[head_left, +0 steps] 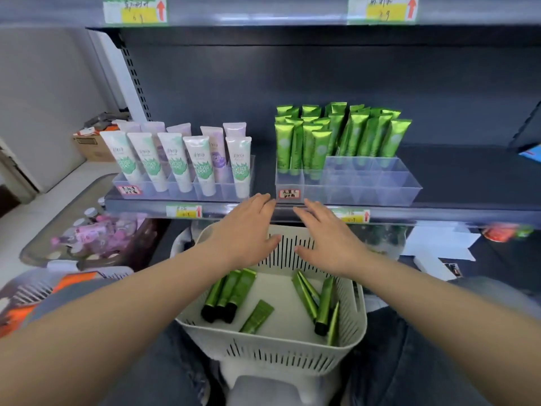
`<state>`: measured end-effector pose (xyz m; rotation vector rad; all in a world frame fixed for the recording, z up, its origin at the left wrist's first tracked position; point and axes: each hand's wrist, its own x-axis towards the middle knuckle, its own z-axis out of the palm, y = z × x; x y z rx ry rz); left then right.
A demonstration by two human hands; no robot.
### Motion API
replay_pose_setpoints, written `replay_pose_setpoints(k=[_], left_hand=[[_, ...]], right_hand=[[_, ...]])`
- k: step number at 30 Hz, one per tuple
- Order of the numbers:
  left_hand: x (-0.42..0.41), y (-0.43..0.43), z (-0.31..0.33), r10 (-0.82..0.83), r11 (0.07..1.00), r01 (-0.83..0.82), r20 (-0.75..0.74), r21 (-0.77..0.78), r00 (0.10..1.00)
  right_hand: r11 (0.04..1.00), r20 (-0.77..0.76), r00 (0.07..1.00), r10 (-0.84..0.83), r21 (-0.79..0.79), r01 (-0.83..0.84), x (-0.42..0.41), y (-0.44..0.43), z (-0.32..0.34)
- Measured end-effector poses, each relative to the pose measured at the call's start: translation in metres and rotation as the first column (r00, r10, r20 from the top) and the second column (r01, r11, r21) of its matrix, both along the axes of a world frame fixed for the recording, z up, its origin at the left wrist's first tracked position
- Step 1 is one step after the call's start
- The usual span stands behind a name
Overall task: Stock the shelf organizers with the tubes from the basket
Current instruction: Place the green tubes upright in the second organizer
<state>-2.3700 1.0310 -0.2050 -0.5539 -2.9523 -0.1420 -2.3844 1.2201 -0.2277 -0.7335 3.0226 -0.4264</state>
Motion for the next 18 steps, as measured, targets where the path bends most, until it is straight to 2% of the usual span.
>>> replay_pose_setpoints(k=[11, 18], left_hand=[[0.003, -0.017, -0.091, 0.032, 0.999, -0.036, 0.261, 0.010, 0.965], [-0.012, -0.032, -0.130, 0.111, 0.993, -0.111, 0.445, -0.026, 0.889]], right_hand=[[0.999, 0.259, 0.966, -0.006, 0.032, -0.003, 0.007, -0.004, -0.079], [0.998, 0.385, 0.923, -0.015, 0.070, -0.012, 0.002, -0.009, -0.116]])
